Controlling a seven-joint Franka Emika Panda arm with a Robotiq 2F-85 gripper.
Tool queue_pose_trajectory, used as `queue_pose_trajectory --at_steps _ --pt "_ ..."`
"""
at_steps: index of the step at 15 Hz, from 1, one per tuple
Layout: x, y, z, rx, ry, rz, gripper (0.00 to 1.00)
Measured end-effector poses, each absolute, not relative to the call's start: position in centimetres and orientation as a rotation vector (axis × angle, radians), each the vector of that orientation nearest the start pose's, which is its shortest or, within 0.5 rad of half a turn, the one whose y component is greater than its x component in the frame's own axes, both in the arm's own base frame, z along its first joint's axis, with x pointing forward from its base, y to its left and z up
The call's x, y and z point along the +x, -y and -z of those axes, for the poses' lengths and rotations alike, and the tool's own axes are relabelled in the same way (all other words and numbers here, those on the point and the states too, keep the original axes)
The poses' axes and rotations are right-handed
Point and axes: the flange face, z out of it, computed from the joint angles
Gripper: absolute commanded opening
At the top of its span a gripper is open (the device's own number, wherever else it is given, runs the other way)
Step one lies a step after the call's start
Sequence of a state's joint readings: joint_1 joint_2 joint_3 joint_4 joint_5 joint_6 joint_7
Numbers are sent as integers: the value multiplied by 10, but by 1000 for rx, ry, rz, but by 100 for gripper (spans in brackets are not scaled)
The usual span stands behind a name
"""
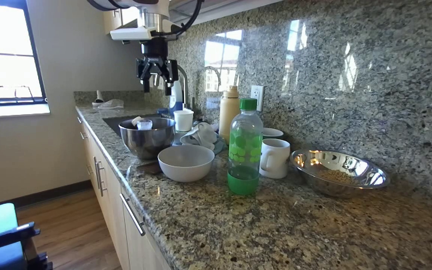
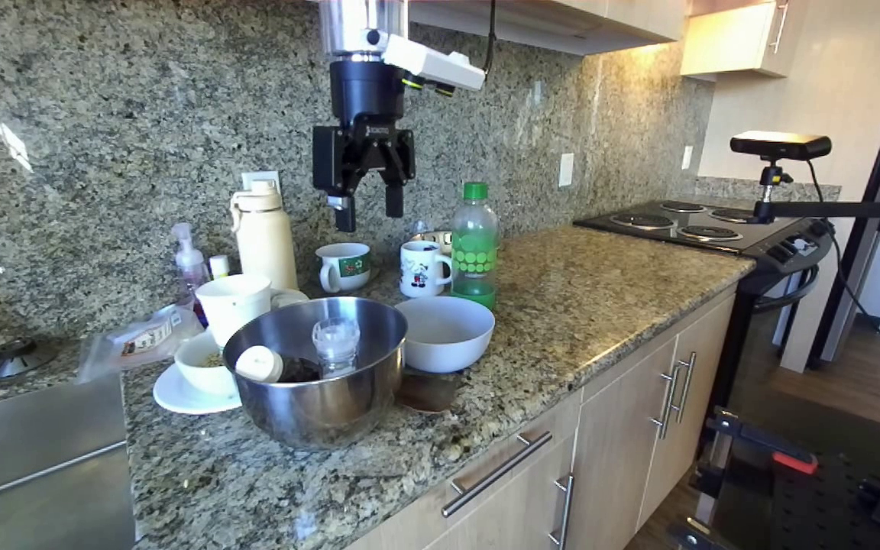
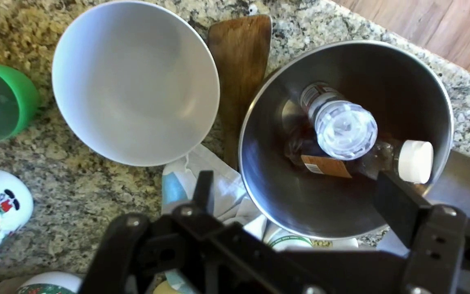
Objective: Pick the bottle from the bowl and put it on the counter
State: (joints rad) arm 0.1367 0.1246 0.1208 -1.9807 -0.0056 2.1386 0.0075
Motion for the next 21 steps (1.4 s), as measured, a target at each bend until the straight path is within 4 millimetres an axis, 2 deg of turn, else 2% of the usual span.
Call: queue_pose_trajectory --at_steps 4,8,21 --pt "584 -167 -395 -3087 430 40 100" --pt "592 -179 -382 -3071 443 16 100" --pt "573 -221 -343 -2980 378 -121 100"
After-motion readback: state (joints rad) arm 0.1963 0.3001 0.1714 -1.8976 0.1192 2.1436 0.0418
